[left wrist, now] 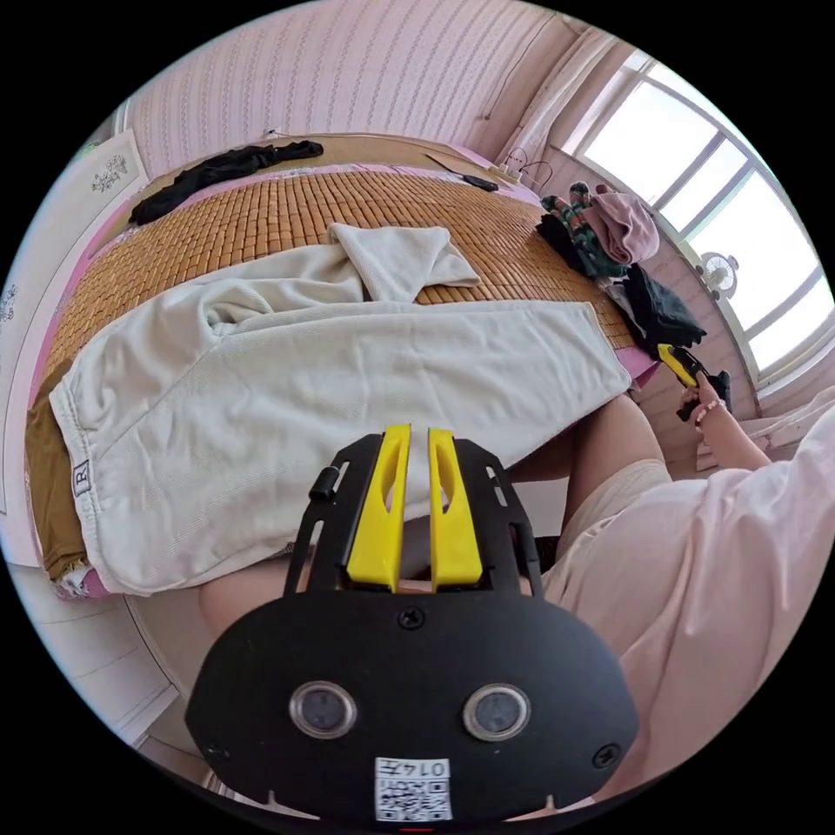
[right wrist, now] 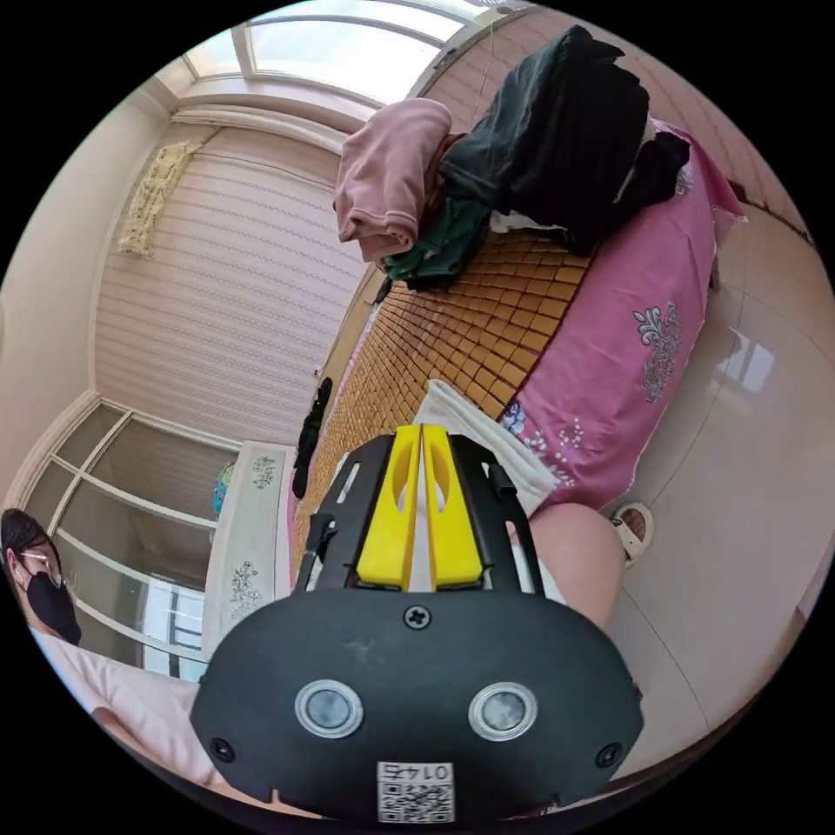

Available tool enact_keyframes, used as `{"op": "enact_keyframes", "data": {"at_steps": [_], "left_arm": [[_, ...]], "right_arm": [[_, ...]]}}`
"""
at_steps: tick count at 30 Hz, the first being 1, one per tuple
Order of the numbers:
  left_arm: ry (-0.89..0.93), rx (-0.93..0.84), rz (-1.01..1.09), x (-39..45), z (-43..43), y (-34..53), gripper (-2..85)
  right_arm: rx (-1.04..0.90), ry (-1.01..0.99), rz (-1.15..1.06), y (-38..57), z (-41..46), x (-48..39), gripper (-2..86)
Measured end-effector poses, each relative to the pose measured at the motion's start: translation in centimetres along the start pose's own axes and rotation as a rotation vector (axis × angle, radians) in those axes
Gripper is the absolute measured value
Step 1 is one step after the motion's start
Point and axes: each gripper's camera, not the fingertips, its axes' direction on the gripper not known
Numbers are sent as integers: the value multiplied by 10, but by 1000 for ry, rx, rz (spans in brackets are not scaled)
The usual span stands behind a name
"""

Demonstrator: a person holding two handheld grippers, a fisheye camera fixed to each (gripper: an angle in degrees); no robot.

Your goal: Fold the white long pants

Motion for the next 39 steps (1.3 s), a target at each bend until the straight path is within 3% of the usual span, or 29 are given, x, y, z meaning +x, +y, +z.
{"op": "enact_keyframes", "data": {"at_steps": [4, 8, 14, 19, 22, 24, 25, 29, 32, 35, 39], "left_arm": [[-50, 91, -12, -8, -8, -29, 63], [-3, 61, -77, -17, 24, -84, 69], [-65, 23, -157, -14, 77, -156, 122], [-82, -136, -210, -15, 119, -185, 66], [-14, 6, -128, 3, 91, -182, 39], [-15, 159, 52, 37, 61, -168, 34], [-79, 207, 240, 71, 49, -153, 33], [-291, 72, 760, 169, 82, -93, 26], [-349, -23, 867, 189, 119, -65, 20], [-318, -42, 784, 184, 128, -63, 19], [-263, -61, 708, 175, 123, -71, 25]], "right_arm": [[-363, 0, -257, -1, 111, -67, 56], [-688, 52, -567, 34, 239, -147, 84], [-853, 83, -683, 64, 348, -215, 84], [-902, 71, -774, 83, 371, -250, 83], [-867, 49, -818, 79, 361, -266, 87], [-831, 42, -882, 77, 351, -279, 92], [-813, 33, -916, 76, 345, -289, 97], [-784, 17, -1017, 92, 345, -326, 113], [-901, 124, -1097, 135, 380, -334, 145], [-1100, 377, -1169, 183, 434, -307, 181], [-1085, 437, -1179, 184, 446, -308, 144]]}}
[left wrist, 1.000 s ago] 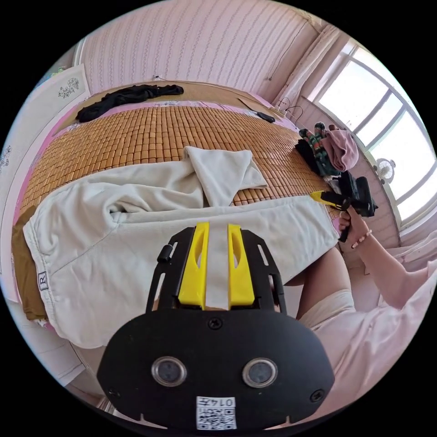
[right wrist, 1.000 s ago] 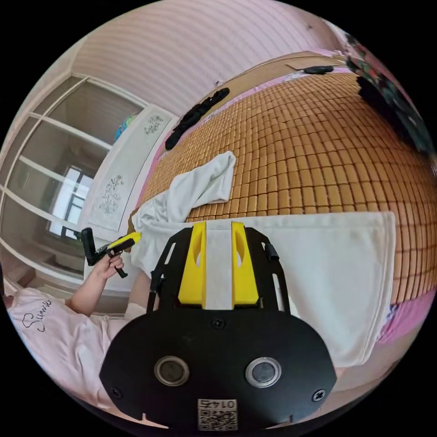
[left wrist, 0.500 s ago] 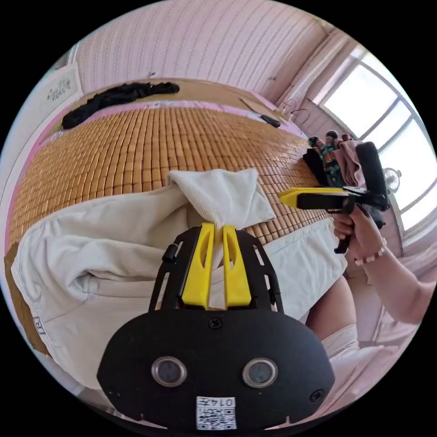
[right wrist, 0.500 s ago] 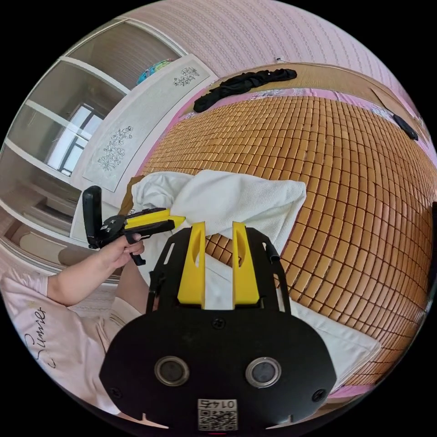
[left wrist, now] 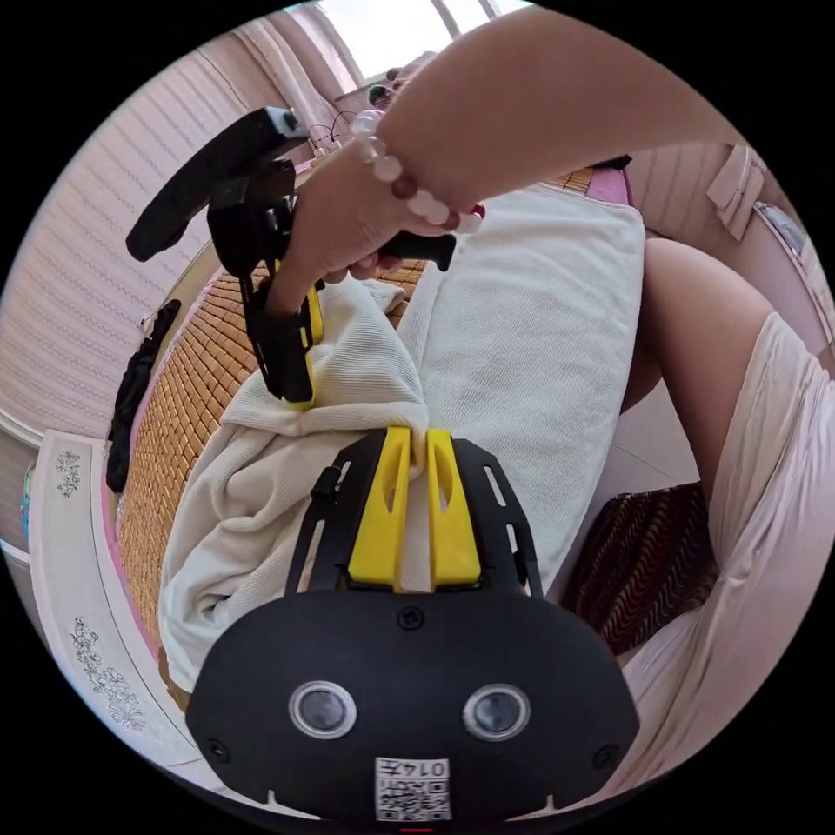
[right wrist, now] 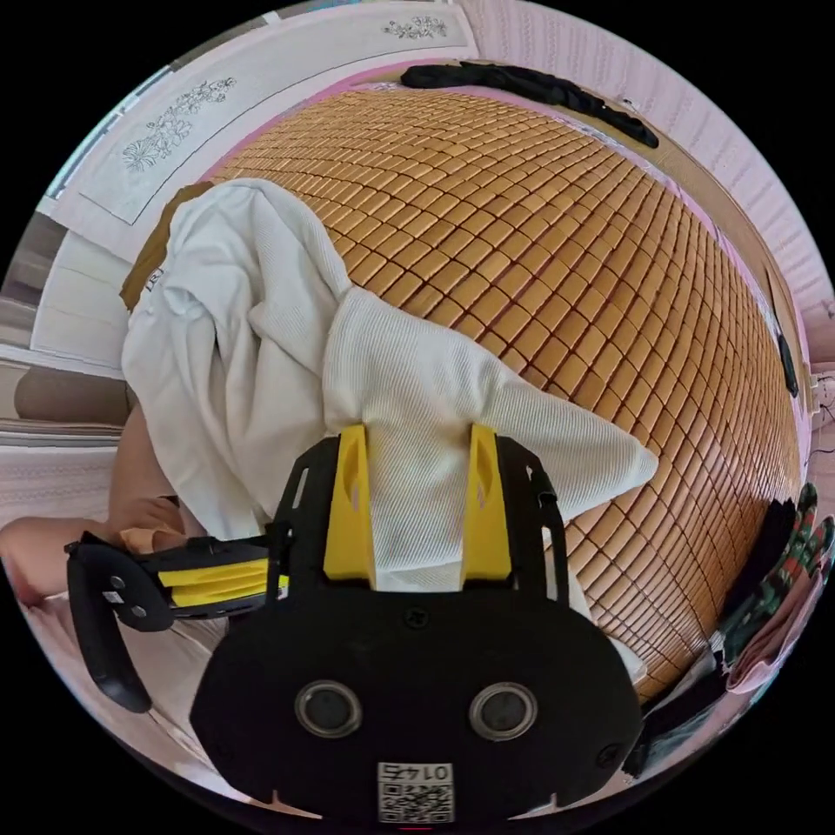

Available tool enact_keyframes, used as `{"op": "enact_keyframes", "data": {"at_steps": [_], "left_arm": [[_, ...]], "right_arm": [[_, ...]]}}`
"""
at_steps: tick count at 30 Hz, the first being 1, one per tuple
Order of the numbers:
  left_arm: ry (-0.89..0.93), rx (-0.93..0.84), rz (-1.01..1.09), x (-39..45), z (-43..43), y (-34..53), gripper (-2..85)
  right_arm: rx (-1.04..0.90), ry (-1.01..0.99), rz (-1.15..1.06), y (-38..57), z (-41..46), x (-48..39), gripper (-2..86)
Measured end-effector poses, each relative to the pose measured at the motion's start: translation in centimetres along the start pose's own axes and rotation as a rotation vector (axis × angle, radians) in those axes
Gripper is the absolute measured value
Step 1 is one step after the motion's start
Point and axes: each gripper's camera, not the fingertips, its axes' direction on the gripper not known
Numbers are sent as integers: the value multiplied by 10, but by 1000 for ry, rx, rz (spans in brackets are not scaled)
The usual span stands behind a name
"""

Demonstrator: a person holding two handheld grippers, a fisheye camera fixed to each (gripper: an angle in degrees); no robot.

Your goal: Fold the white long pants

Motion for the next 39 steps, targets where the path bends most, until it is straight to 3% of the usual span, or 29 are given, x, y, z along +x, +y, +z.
{"op": "enact_keyframes", "data": {"at_steps": [3, 8, 10, 14, 18, 21, 24, 28, 31, 35, 39], "left_arm": [[-6, 45, -90, -18, -10, -1, 35], [-94, 312, -267, -76, -64, -2, 38], [-28, 389, -279, -94, -75, 2, 39], [121, 305, -345, -111, -51, 13, 45], [167, 256, -422, -109, -46, 48, 47], [119, 249, -517, -121, -61, 90, 47], [-54, 178, -658, -154, -73, 138, 47], [-222, -8, -891, -214, -59, 205, 41], [-331, -198, -1093, -245, -31, 250, 18], [-278, -328, -1214, -266, 7, 282, -1], [-317, -345, -1191, -279, 20, 281, -8]], "right_arm": [[91, -121, 4, -7, -44, 22, 49], [711, -303, 101, 88, -168, 74, 29], [789, -365, 262, 139, -154, 101, 30], [609, -519, 665, 226, -56, 150, 17], [637, -481, 816, 280, -40, 158, 10], [642, -344, 801, 282, -59, 162, 7], [558, -190, 655, 236, -80, 163, 6], [353, 32, 430, 137, -76, 152, 4], [135, 206, 489, 84, -41, 169, 0], [164, 190, 549, 63, -28, 193, -3], [215, 79, 592, 67, -28, 217, -4]]}}
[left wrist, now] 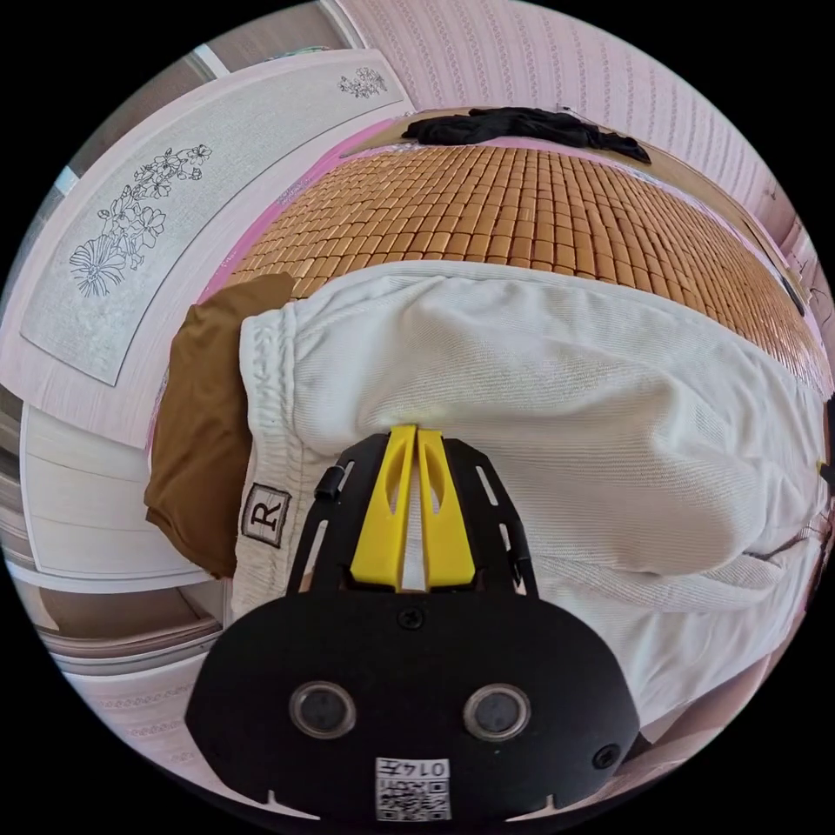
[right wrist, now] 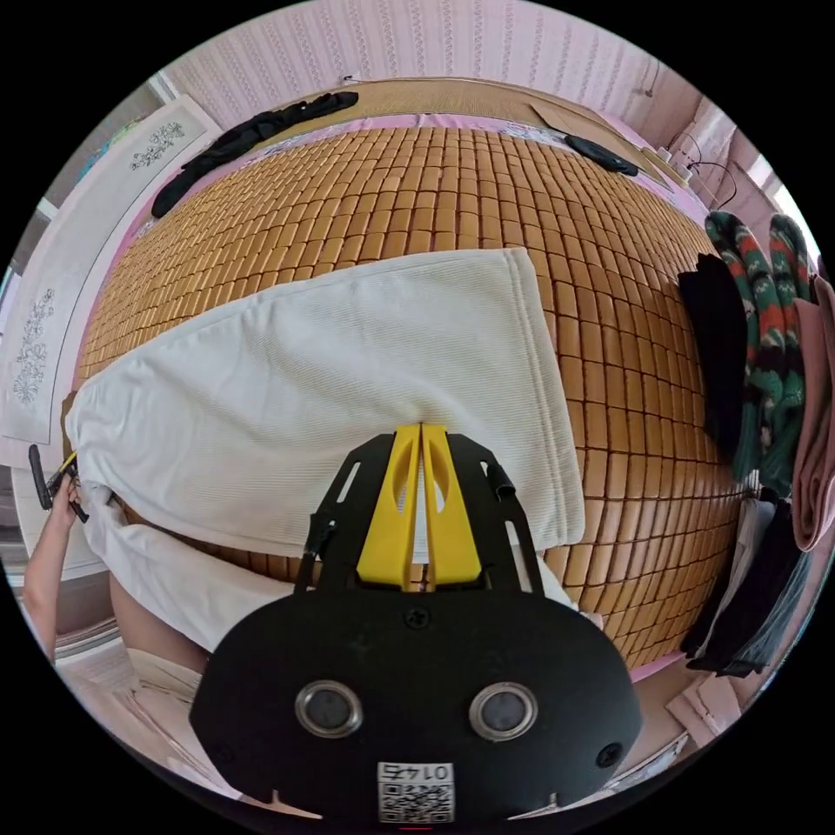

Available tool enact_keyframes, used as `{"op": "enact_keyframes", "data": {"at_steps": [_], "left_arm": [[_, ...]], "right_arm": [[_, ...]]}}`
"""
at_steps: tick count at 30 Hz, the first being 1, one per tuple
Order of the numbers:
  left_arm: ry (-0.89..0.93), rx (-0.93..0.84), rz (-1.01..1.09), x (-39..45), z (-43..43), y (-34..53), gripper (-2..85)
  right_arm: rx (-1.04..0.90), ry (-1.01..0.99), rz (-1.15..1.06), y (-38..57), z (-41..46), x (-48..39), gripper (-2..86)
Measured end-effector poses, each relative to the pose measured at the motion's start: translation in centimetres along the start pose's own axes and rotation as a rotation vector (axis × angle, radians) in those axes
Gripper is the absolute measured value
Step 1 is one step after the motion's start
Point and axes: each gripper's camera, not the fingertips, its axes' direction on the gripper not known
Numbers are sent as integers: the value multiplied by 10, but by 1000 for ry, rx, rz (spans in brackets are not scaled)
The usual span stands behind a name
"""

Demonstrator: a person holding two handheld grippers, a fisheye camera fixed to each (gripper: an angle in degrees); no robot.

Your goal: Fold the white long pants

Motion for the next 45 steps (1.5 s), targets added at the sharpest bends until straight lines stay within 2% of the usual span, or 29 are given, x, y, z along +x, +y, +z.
{"op": "enact_keyframes", "data": {"at_steps": [4, 7, 11, 13, 16, 19, 21, 24, 26, 31, 36, 41, 45], "left_arm": [[15, 10, 60, -7, 5, -16, -10], [70, 18, 102, -19, 9, -14, -10], [189, 30, 18, -45, 14, -1, -10], [240, 30, -34, -55, 14, 7, -9], [255, 131, -86, -67, -3, 33, -8], [329, 251, -92, -83, -31, 79, -3], [352, 270, -96, -96, -43, 113, 4], [318, 219, -151, -129, -50, 172, 38], [356, 144, -256, -161, -45, 219, 75], [380, 57, -280, -183, -42, 283, 125], [429, 154, -243, -185, -64, 311, 111], [190, 268, 43, -158, -106, 326, 72], [153, 288, 83, -154, -109, 339, 66]], "right_arm": [[14, -16, 51, -7, 5, 15, -5], [12, 82, -10, -12, 11, 2, -6], [3, 218, -46, -11, 19, -13, -7], [-7, 219, -29, -6, 17, -11, -8], [-82, 88, 9, 7, 4, 6, -9], [92, -46, 71, 64, -31, 32, -8], [165, -120, 115, 112, -48, 53, -7], [196, -220, 242, 206, -64, 93, 0], [187, -247, 416, 284, -67, 129, 27], [206, -260, 664, 400, -64, 171, 74], [276, -327, 586, 443, -67, 175, 30], [385, -264, 452, 464, -79, 166, 3], [362, -258, 417, 475, -75, 163, 4]]}}
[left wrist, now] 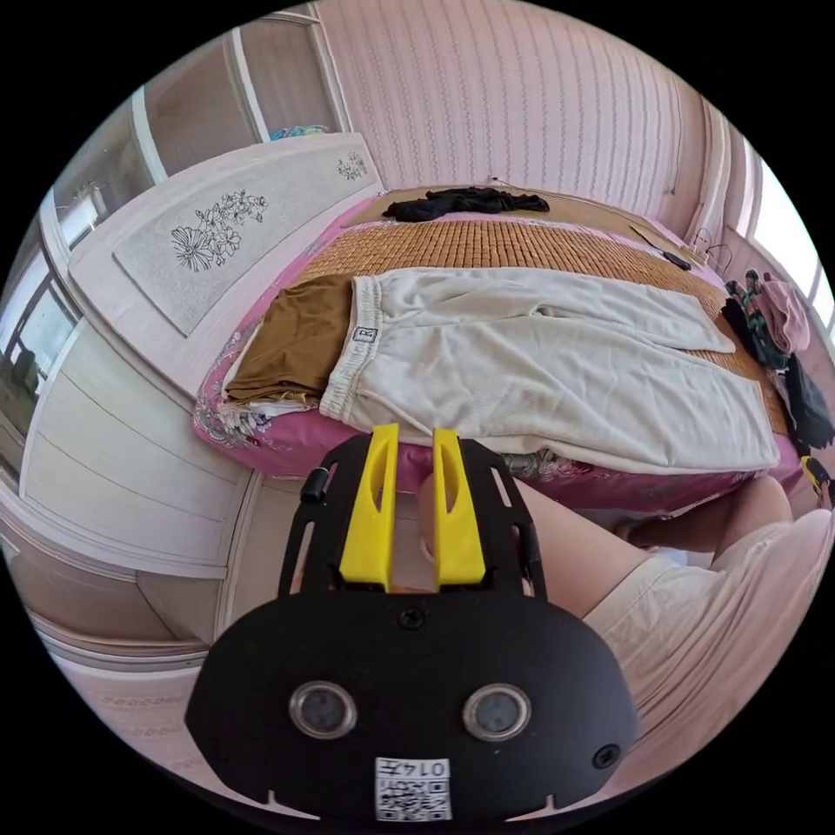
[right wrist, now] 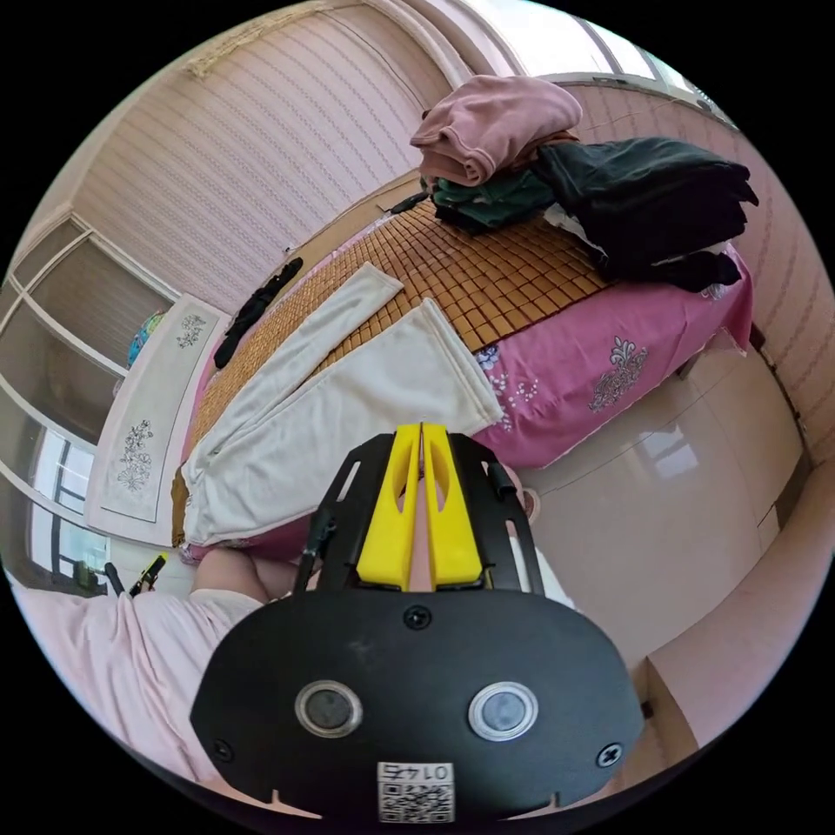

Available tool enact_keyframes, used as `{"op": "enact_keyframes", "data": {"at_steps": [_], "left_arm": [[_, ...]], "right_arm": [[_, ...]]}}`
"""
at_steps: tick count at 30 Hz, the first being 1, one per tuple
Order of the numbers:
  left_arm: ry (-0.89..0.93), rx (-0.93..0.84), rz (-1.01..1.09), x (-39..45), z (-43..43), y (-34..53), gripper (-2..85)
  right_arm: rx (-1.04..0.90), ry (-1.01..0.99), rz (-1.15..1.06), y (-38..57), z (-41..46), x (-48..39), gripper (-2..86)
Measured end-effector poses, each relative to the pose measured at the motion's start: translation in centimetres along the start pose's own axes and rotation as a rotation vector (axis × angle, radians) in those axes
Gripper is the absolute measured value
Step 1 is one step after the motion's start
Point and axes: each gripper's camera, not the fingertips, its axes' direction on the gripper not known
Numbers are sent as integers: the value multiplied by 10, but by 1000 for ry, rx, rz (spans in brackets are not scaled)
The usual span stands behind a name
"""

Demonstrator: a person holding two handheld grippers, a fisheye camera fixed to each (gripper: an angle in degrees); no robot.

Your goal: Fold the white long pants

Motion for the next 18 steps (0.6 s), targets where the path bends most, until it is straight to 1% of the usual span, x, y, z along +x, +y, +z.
{"op": "enact_keyframes", "data": {"at_steps": [3, 5, 7, 11, 14, 18], "left_arm": [[77, 10, -50, -9, 5, 15, 68], [163, -2, -124, -23, 15, 28, 75], [232, -10, -185, -36, 26, 38, 79], [344, -8, -342, -72, 50, 58, 84], [392, -8, -430, -93, 65, 68, 86], [402, 3, -466, -108, 79, 69, 87]], "right_arm": [[20, -98, 35, 12, 0, 16, 10], [46, -211, 98, 21, 1, 39, 27], [57, -251, 142, 26, 4, 56, 48], [64, -253, 166, 32, 10, 82, 74], [71, -238, 163, 34, 13, 90, 82], [54, -274, 182, 35, 25, 96, 89]]}}
